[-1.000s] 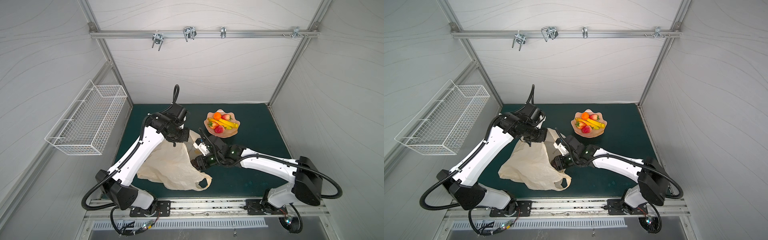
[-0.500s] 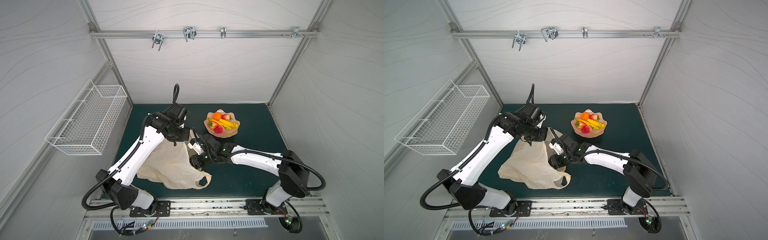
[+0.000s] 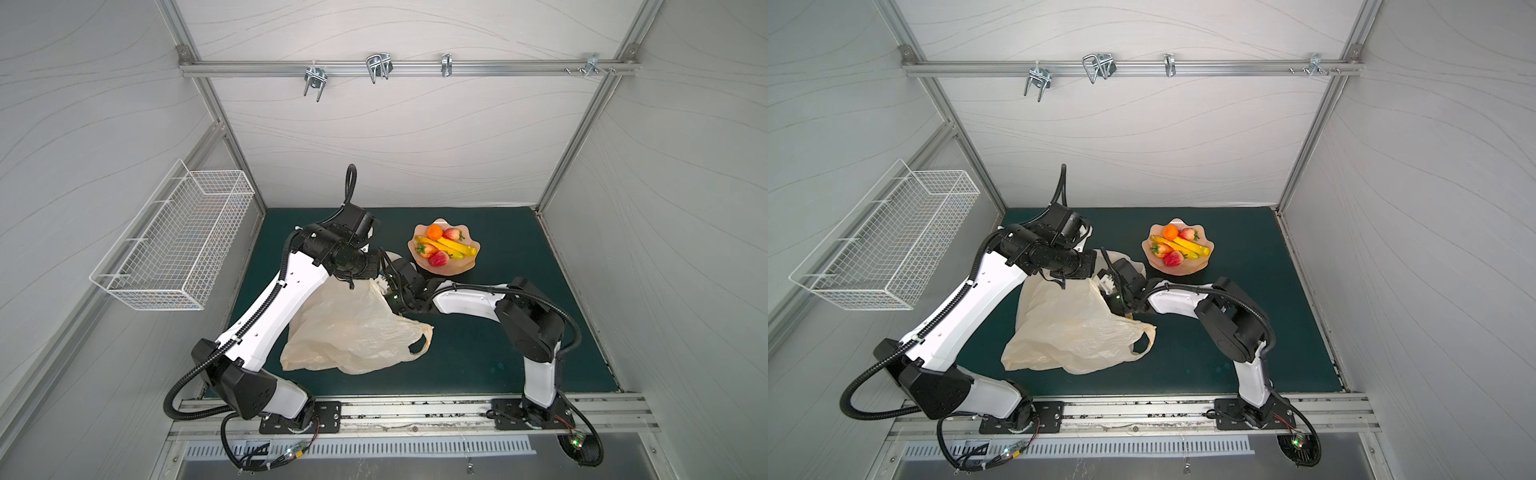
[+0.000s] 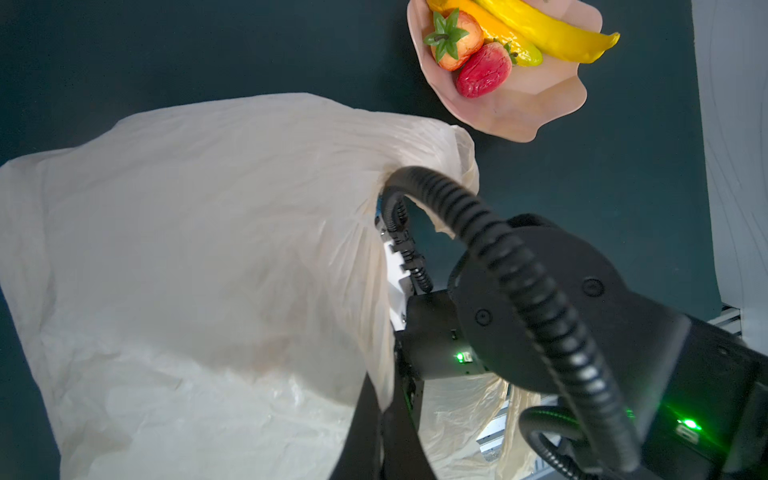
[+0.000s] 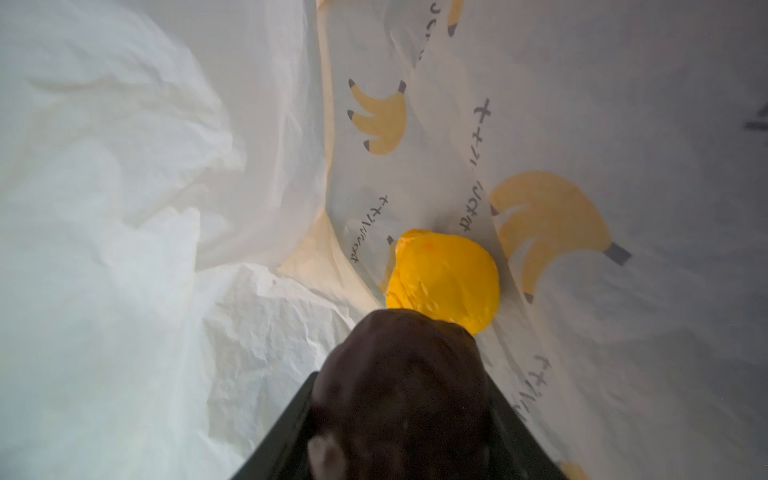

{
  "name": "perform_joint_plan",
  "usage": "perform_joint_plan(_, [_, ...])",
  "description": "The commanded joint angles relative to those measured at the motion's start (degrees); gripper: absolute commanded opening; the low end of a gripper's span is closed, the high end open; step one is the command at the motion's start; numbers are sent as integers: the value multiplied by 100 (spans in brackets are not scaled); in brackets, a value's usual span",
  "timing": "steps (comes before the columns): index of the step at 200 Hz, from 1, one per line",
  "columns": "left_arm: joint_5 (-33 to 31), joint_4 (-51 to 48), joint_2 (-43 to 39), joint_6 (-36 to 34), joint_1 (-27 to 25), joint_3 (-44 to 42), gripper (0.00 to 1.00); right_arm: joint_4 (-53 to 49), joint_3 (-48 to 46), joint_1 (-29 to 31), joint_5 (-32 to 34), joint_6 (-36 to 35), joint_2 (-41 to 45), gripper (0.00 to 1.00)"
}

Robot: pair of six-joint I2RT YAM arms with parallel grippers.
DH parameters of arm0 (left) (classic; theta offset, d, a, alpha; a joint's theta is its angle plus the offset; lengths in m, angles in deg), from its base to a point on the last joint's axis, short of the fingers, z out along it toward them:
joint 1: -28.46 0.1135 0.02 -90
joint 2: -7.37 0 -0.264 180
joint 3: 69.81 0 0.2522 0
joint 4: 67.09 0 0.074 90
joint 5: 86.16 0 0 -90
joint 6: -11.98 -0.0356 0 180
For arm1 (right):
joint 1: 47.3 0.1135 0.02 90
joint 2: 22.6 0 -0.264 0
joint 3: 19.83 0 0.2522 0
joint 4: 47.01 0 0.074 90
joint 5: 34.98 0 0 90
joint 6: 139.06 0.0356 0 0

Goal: Place the fruits into the plastic bag
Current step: 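Lower the dark plum into the bag opening held by the left gripper, then open the right gripper inside the bag to release the plum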

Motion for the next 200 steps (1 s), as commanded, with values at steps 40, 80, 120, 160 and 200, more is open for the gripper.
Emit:
perform_joint_plan(40, [-15,345,31,-39,33,-109,0,-364,909,282,-232,749,-655,46])
perform_joint_plan(80, [-50,382,-31,-31,34,-186,0,-440,937,234,-399,756,-607,77])
perform_joint_plan(120, [-134,332,-127,-23,88,-280,0,-366,803,136,-509,616,-289,94])
perform_joint_plan(160, [-166,340,-284,48,173,-464,0,-191,535,16,-601,589,23,99])
perform_joint_plan(200, [-191,320,-378,75,236,-571,0,-121,224,-146,-587,640,315,99])
